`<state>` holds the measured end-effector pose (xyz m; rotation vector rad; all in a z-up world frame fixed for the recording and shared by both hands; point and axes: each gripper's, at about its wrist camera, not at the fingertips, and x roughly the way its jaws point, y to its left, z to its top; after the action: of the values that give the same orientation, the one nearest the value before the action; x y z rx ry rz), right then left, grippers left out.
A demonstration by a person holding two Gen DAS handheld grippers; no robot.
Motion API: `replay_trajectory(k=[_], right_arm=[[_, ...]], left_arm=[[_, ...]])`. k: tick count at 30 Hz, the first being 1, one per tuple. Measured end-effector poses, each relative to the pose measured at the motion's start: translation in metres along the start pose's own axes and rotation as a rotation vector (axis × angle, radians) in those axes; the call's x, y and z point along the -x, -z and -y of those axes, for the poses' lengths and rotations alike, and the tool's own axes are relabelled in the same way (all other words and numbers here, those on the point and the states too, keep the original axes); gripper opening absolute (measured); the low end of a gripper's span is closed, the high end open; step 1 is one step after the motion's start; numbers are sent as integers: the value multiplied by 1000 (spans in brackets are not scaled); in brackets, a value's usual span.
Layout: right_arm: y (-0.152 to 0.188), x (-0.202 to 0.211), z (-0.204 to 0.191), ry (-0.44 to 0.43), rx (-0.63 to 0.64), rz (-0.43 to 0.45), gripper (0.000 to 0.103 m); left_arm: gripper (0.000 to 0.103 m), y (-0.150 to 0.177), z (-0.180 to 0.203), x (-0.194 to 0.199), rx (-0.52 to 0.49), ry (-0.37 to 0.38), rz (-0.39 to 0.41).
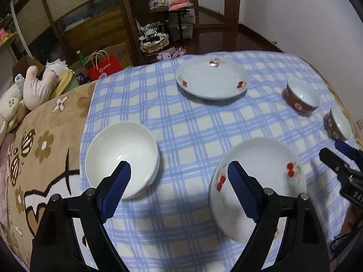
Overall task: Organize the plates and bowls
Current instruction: 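Open both tools to release the cherry plates, then move both tools to other cherry plates and close them on the rims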
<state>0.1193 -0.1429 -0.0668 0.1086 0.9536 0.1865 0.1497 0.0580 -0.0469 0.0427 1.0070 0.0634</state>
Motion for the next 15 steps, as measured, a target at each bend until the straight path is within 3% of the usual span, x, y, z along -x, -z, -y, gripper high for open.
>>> replay_trajectory(k=[5,15], right_arm=[[-21,6,-4,28,16,60,90],[-95,-11,-7,58,54,151,91]], left_arm=[[86,-24,-7,5,28,-1,17],[86,-89,-1,-11,-72,-21,58]])
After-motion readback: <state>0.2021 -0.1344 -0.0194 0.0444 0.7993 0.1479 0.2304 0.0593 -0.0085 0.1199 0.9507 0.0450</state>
